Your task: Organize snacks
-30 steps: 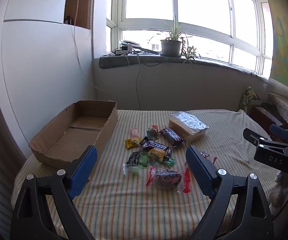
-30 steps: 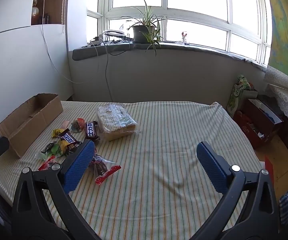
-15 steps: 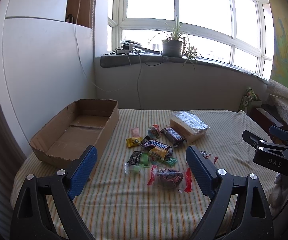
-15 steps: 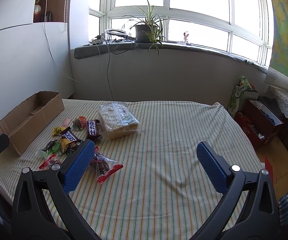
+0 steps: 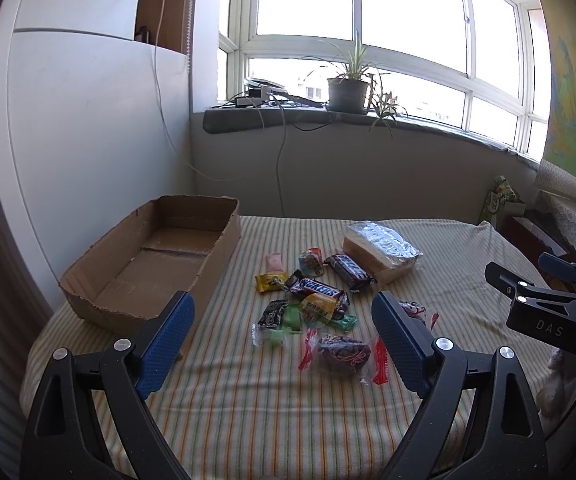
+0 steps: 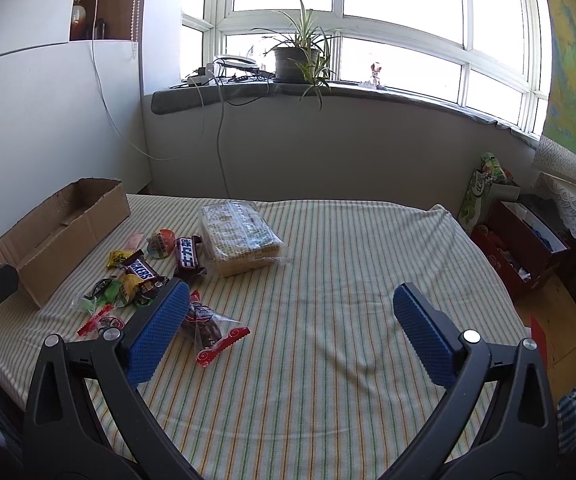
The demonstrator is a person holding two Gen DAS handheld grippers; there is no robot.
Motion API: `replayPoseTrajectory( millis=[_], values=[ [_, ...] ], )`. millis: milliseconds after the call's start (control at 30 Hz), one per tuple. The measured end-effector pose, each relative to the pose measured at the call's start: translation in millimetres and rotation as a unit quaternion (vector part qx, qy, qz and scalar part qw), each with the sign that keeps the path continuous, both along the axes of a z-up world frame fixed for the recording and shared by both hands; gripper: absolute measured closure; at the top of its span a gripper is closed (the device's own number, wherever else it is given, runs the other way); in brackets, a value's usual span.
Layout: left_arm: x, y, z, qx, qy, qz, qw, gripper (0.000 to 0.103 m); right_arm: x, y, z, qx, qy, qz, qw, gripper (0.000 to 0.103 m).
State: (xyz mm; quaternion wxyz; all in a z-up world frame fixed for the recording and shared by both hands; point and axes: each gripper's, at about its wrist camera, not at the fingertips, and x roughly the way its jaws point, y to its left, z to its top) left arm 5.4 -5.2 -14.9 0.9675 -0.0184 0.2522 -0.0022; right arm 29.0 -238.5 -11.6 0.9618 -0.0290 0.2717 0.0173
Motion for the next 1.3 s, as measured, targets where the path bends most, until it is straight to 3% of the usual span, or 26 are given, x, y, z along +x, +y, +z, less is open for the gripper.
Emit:
replayPoseTrajectory(
  millis=[1067, 1300],
  values=[
    [13, 7, -16, -0.012, 0.023, 0.003, 0.9997, 0.013, 17, 8, -17, -0.004, 0.027, 0.014, 1.000, 0.000],
    [18, 10, -25, -0.018, 0.035, 0.000, 0.9992, 0.013, 22, 10, -25, -0.004, 0.039, 0.027, 0.999, 0.006]
  ],
)
